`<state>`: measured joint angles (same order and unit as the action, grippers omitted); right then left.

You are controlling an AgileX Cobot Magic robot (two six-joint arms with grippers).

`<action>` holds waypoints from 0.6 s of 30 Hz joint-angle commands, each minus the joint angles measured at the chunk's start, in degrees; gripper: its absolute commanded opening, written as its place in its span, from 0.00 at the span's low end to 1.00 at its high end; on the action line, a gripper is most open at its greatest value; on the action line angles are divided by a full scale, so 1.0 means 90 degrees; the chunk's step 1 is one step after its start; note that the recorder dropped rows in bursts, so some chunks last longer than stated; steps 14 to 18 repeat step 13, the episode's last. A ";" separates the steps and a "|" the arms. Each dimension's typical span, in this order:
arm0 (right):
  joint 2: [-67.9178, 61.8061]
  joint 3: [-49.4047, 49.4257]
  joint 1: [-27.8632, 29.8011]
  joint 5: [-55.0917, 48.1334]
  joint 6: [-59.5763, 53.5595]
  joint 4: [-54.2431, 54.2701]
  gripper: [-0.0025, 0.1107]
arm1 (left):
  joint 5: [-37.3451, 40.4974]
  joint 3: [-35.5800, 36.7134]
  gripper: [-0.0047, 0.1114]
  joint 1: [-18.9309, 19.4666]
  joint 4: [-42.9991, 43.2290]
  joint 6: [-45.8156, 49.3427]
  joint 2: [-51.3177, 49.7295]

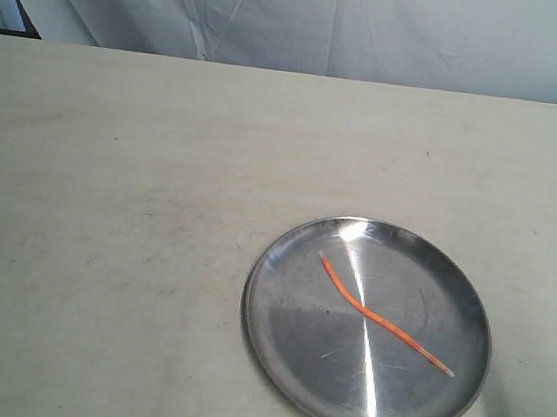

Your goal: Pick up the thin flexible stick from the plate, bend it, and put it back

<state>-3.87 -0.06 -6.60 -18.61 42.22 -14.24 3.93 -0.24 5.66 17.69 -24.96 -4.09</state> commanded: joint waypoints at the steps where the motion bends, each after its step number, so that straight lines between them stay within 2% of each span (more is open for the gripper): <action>1: 0.0022 0.0007 0.0022 0.0036 -0.0008 -0.0009 0.01 | 0.0071 0.0027 0.04 0.0016 0.0472 0.0037 0.0038; 5: 0.0022 0.0007 0.0022 0.0008 -0.0011 -0.0009 0.01 | 0.0669 0.0027 0.04 0.0016 0.0848 0.0055 0.0038; 10: 0.0022 0.0007 0.0022 0.0008 -0.0011 -0.0009 0.01 | 0.1213 0.0027 0.04 0.0004 0.0864 0.0344 0.0038; 18: 0.0022 0.0007 0.0022 0.0008 -0.0011 -0.0009 0.01 | 0.1232 0.0027 0.04 0.0004 0.0864 0.0345 0.0038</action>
